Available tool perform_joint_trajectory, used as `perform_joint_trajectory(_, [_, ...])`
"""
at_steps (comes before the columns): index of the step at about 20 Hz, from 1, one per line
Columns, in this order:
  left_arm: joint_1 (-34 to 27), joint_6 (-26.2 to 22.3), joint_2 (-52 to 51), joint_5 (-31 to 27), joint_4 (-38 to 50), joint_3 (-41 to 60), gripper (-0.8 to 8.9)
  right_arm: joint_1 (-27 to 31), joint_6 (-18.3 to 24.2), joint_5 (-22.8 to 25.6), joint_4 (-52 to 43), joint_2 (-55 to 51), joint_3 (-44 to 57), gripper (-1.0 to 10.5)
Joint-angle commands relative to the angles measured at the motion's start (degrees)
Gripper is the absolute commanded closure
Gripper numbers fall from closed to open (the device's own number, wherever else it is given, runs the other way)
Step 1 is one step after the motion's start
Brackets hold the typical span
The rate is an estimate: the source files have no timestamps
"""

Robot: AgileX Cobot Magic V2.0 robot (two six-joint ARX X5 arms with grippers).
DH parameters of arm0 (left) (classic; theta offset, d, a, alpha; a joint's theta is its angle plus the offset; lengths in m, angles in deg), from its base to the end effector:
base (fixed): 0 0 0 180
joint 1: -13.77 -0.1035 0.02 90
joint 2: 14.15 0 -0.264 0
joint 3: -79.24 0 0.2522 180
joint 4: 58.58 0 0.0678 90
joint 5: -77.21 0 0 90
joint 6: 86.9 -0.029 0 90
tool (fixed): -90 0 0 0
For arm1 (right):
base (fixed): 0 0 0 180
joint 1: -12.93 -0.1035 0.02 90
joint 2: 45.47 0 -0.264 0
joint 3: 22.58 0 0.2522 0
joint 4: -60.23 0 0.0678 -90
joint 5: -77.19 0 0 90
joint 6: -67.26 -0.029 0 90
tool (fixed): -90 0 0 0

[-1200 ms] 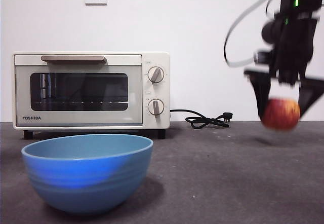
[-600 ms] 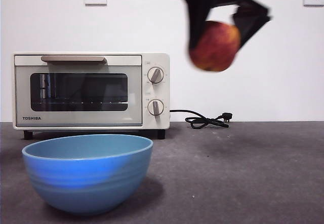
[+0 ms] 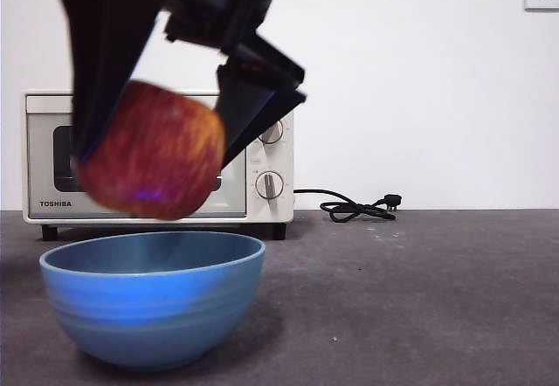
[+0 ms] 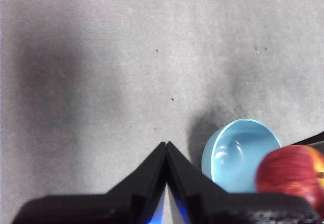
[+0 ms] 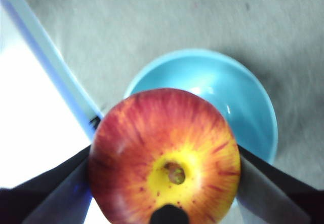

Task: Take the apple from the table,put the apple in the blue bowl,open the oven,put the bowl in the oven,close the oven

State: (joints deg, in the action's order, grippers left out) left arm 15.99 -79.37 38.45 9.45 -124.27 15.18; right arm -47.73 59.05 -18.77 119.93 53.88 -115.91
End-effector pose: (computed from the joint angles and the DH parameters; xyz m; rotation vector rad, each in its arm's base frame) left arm 0.1616 -0.0172 0.2865 -0.2855 0.9651 -0.3327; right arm 0.1706 0.3096 0.2494 -0.4389 1.1364 0.9415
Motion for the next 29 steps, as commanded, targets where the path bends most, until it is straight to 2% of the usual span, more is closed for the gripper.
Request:
perform_joint_trajectory(1, [0.1,-0.7,0.0,0.2,0.1,-0.1,8.18,-0.1,-2.4,0.5,-2.4,1.0,2.1,9.5])
perform_joint_trajectory(3, [0.1,-1.2,0.0,0.2,0.2,-0.1,8.18,-0.1,-3.7,1.0,-4.0,1.9,2.3,9.5])
perform_joint_trajectory(16, [0.1,-1.8,0.0,0.2,0.1,-0.1,8.18,-0.1,-3.9,3.7,-5.3,9.6,2.3,9.4])
perform_joint_trajectory(17, [0.1,-1.8,0.0,0.2,0.1,-0.1,8.18,-0.1,-4.3,3.7,-5.1,9.6,2.3,8.7])
perform_joint_trajectory(19, [0.1,-1.8,0.0,0.2,0.2,-0.1,8.18,-0.1,-5.2,3.6,-4.9,9.6,2.3,6.6])
perform_joint_trajectory(22, [0.1,-1.8,0.0,0.2,0.2,-0.1,8.18,-0.1,-5.2,4.1,-3.9,9.6,2.3,4.5])
perform_joint_trajectory(29, [0.1,-1.8,0.0,0.2,0.5,-0.1,8.18,-0.1,-5.4,4.1,-3.7,9.5,2.0,4.3])
